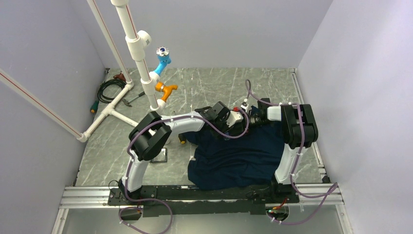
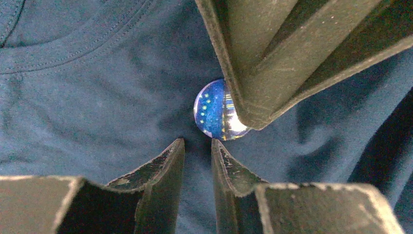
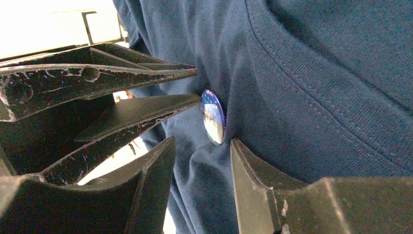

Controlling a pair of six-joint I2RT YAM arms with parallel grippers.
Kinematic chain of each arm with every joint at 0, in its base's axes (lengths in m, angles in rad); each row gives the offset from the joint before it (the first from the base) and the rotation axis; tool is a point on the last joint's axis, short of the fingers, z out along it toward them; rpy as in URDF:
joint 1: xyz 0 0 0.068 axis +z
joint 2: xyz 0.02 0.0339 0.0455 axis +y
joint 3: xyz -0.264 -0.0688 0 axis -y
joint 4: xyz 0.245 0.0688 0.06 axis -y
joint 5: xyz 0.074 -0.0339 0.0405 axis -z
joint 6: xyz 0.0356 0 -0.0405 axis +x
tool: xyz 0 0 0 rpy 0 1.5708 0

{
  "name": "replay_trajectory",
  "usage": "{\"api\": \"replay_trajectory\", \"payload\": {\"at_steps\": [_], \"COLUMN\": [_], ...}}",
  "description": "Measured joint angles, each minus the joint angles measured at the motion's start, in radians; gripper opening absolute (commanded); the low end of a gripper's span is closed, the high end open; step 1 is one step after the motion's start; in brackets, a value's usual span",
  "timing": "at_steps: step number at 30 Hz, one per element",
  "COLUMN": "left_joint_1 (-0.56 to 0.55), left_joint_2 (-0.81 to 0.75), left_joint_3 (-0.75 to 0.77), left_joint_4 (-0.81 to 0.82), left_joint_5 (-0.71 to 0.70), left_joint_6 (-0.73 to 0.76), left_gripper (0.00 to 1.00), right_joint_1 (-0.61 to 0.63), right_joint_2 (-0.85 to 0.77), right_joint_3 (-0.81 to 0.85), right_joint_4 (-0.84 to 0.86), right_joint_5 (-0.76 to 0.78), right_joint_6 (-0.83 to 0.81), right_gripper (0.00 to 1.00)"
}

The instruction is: Remove the brooch from the garment

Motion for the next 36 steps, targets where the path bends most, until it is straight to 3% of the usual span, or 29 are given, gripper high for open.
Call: {"api": "replay_trajectory", "payload": {"at_steps": [15, 21, 25, 36], "left_joint_1": [0.002, 0.013, 0.026, 0.065], "left_joint_2": [0.020, 0.014, -0.004, -0.080], "left_joint_3": [0.025, 0.007, -0.027, -0.128], "left_joint_4": [0.009, 0.039, 0.069, 0.087], "left_joint_5": [0.025, 0.081, 0.147, 0.229], "left_joint_6": [-0.010, -0.021, -0.034, -0.081], "left_gripper": [0.40, 0.58, 0.67, 0.67], "right_joint_1": [0.006, 0.005, 0.003, 0.004], "right_joint_2": [0.018, 0.014, -0.025, -0.092], "right_joint_3": [-0.003, -0.018, -0.045, -0.060], "right_joint_4": [0.033, 0.042, 0.055, 0.084], "right_joint_5": [-0.100, -0.098, -0.093, -0.113], "right_joint_6": [0.048, 0.056, 0.074, 0.105], "right_gripper": [0.45, 0.42, 0.45, 0.60]}}
